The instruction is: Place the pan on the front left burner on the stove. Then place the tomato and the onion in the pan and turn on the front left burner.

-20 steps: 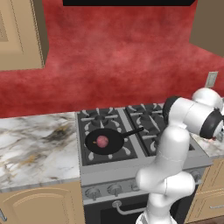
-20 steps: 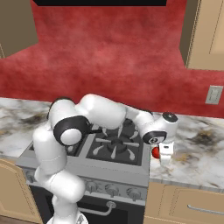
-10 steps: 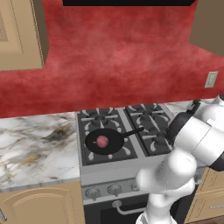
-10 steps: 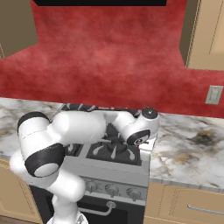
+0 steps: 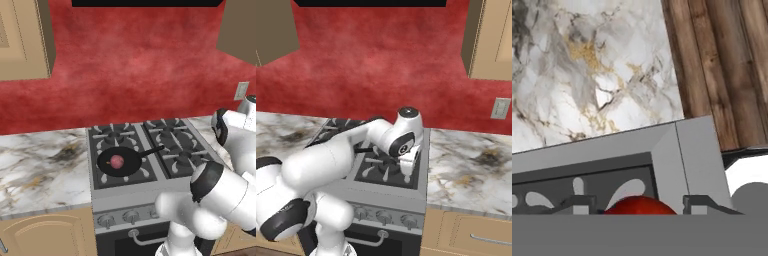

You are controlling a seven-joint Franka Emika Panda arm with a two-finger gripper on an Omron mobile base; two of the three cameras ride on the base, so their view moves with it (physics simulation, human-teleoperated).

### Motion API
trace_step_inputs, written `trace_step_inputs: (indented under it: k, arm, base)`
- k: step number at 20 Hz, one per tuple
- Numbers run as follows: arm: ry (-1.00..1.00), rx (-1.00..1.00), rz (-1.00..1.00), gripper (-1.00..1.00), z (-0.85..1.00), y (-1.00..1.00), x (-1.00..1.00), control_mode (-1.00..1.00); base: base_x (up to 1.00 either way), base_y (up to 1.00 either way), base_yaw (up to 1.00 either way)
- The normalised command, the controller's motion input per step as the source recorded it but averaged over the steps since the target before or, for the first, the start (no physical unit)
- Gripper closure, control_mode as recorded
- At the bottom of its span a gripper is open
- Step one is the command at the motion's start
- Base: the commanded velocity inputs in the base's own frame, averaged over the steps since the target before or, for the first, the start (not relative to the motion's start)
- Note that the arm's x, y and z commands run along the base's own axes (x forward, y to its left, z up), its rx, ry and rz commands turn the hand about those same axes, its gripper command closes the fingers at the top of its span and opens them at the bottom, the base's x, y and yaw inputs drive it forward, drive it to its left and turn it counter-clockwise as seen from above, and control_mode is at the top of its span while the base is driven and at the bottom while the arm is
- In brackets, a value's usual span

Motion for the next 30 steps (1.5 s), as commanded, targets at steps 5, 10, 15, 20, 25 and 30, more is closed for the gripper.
trace_step_inputs:
  k: [5,10,15,20,25,30]
  arm:
    - [0.0,0.0,0.0,1.0,0.06,0.41,-0.21,-1.0]
    - [0.0,0.0,0.0,1.0,0.0,0.56,-0.02,-1.0]
    - [0.0,0.0,0.0,1.0,0.0,0.64,0.0,-1.0]
    - [0.0,0.0,0.0,1.0,0.0,0.74,0.1,-1.0]
    - [0.0,0.0,0.0,1.0,0.0,0.69,0.32,-1.0]
    - [0.0,0.0,0.0,1.0,0.0,0.63,0.39,-1.0]
  base:
    - [0.0,0.0,0.0]
    - [0.0,0.0,0.0]
    - [0.0,0.0,0.0]
    - [0.0,0.0,0.0]
    - [0.0,0.0,0.0]
    - [0.0,0.0,0.0]
